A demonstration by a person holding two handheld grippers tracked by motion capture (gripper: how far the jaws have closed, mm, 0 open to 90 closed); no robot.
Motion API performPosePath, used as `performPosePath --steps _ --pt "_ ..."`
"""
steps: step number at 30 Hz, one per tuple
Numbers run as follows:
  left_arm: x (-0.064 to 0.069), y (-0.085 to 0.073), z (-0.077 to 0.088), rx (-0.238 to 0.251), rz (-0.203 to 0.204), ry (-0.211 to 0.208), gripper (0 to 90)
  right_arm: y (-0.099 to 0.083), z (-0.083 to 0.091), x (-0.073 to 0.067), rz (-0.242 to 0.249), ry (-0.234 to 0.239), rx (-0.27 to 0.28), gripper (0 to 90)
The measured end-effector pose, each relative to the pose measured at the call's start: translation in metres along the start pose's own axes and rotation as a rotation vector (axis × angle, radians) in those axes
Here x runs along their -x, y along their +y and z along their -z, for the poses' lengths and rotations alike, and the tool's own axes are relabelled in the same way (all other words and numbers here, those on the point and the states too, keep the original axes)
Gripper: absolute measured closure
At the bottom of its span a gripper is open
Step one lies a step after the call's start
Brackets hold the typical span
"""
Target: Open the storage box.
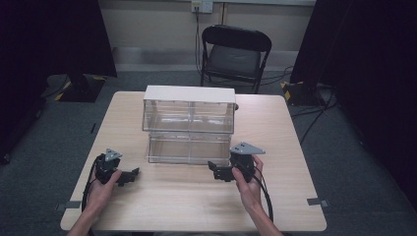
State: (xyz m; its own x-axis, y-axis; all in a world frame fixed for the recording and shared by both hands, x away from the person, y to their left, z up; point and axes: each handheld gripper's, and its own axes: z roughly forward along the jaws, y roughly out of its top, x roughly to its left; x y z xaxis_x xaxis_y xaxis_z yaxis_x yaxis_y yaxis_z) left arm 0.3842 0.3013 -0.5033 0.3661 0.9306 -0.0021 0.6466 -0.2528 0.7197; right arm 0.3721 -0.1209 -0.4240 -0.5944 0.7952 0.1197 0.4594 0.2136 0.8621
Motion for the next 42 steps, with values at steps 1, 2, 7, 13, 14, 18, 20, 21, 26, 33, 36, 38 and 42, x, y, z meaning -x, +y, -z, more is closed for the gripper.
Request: performPosePath --steps 1,2,7,13,14,18,20,21,26,33,36,38,42 --pt "0.0 0.0 0.0 0.0 0.0 0.0 1.6 0.0 0.0 0.0 -0.004 0.001 0.001 5.7" --pt "0.0 0.0 0.0 0.0 0.0 0.0 1.5 0.001 0.0 0.0 -0.003 0.001 0.005 5.7" --pt "0.0 0.0 0.0 0.0 -0.001 0.0 1.5 0.003 0.001 0.0 -0.004 0.005 0.004 5.9" --pt "0.0 0.0 0.0 -0.001 -0.001 0.0 1.5 0.008 0.005 0.002 -0.009 0.017 0.012 6.0" --pt "0.0 0.0 0.0 0.0 -0.001 0.0 1.6 0.008 0.004 0.002 -0.004 0.019 0.011 5.9" --pt "0.0 0.0 0.0 0.0 0.0 0.0 1.5 0.01 0.004 0.003 -0.008 0.025 0.009 6.0" --pt "0.0 0.0 0.0 0.0 0.0 0.0 1.5 0.011 0.005 0.003 -0.014 0.026 0.009 5.8" --pt "0.0 0.0 0.0 0.0 0.0 0.0 1.5 0.011 0.005 0.003 -0.013 0.029 0.01 5.8" --pt "0.0 0.0 0.0 0.0 0.0 0.0 1.5 0.012 0.005 0.004 -0.016 0.027 0.011 5.9" --pt "0.0 0.0 0.0 0.0 0.0 0.0 1.6 0.014 0.005 0.005 -0.016 0.016 -0.004 6.0" --pt "0.0 0.0 0.0 0.0 0.0 0.0 1.5 0.015 0.005 0.005 -0.019 0.009 0.0 6.0" --pt "0.0 0.0 0.0 0.0 0.0 0.0 1.5 0.016 0.005 0.005 -0.018 0.008 -0.002 5.9" --pt "0.0 0.0 0.0 0.0 0.0 0.0 1.5 0.018 0.006 0.006 -0.017 -0.006 -0.011 6.4"
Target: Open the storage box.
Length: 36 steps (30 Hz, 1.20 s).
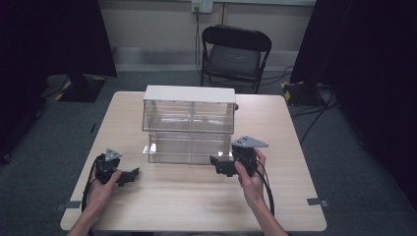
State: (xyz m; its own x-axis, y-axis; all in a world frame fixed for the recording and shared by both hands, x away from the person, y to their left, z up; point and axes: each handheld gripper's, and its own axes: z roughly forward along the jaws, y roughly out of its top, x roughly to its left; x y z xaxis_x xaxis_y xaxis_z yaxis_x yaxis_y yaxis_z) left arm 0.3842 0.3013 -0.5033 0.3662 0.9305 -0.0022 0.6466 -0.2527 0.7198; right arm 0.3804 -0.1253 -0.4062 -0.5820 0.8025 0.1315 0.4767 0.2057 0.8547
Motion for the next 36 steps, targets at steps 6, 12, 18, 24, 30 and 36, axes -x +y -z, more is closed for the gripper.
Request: performPosePath --steps 6,12,18,24,30,36 --pt "0.0 0.0 0.0 0.0 0.0 0.0 1.6 0.002 0.002 0.002 -0.007 -0.011 0.006 6.8" --pt "0.0 0.0 0.0 0.0 0.001 0.0 1.5 0.006 0.002 0.003 -0.009 -0.009 0.019 6.8" --pt "0.0 0.0 0.0 -0.001 0.0 0.0 1.5 0.007 0.001 0.004 -0.006 -0.008 0.027 6.8" --pt "0.0 0.0 0.0 0.0 0.0 0.0 1.5 0.013 0.002 0.004 -0.008 -0.009 0.043 8.0" --pt "0.0 0.0 0.0 0.0 0.001 0.0 1.5 0.015 0.001 0.003 -0.006 -0.001 0.045 8.0" --pt "0.0 0.0 0.0 0.0 0.0 0.0 1.5 0.018 -0.001 0.003 -0.004 0.007 0.049 8.0"
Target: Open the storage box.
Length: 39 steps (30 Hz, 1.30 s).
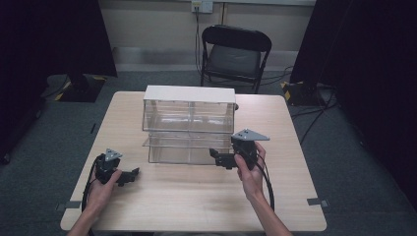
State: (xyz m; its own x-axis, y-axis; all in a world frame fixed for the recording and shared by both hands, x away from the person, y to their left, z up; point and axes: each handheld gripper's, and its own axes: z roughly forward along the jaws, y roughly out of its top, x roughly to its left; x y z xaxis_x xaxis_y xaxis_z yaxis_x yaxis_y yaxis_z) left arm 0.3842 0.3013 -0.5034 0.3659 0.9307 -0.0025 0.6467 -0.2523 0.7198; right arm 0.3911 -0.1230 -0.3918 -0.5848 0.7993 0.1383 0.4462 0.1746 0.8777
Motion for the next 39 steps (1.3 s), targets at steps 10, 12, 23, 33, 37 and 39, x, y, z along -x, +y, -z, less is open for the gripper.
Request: performPosePath --steps 10,12,23,33,37,39 --pt "0.0 0.0 0.0 0.0 0.0 0.0 1.5 0.005 -0.001 0.0 -0.007 -0.005 0.013 8.0" --pt "0.0 0.0 0.0 0.0 0.0 0.0 1.5 0.006 -0.001 0.001 -0.004 -0.007 0.013 8.0" --pt "0.0 0.0 0.0 0.0 0.0 0.0 1.5 0.015 -0.002 0.001 -0.005 -0.018 0.029 8.0" --pt "0.0 0.0 0.0 0.0 0.0 0.0 1.5 0.02 -0.002 0.001 -0.011 -0.019 0.053 5.9" --pt "0.0 0.0 0.0 0.0 0.0 0.0 1.5 0.019 -0.003 0.002 -0.018 -0.012 0.061 5.6" --pt "0.0 0.0 0.0 0.0 0.0 0.0 1.5 0.019 -0.003 0.002 -0.023 -0.011 0.064 5.5"
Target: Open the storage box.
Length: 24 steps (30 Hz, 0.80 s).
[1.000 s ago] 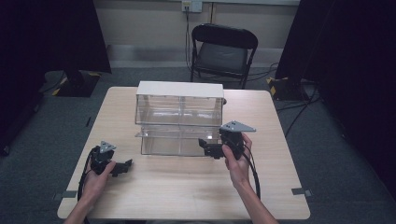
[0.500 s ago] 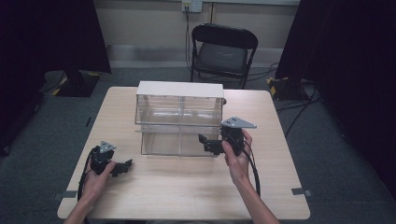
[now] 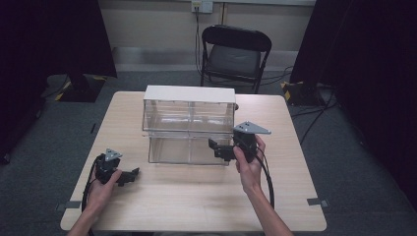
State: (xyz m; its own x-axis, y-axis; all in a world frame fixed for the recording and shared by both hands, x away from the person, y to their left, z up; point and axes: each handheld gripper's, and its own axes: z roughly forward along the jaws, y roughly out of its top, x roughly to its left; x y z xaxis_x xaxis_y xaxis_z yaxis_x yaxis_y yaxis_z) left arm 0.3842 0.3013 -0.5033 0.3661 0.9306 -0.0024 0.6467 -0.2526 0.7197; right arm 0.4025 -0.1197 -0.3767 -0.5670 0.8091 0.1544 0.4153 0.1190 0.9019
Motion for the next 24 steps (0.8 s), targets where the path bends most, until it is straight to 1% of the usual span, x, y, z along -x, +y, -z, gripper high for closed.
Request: performPosePath --steps 10,18,24 --pt "0.0 0.0 0.0 0.0 0.0 0.0 1.5 -0.0003 -0.0007 0.0009 0.005 0.004 0.008 5.0" --pt "0.0 0.0 0.0 0.0 0.0 0.0 1.5 -0.0001 0.0001 -0.0003 0.018 -0.006 0.007 5.4" --pt "0.0 0.0 0.0001 -0.001 -0.001 0.001 1.5 -0.0017 0.0004 -0.0004 0.015 -0.005 0.014 5.6"
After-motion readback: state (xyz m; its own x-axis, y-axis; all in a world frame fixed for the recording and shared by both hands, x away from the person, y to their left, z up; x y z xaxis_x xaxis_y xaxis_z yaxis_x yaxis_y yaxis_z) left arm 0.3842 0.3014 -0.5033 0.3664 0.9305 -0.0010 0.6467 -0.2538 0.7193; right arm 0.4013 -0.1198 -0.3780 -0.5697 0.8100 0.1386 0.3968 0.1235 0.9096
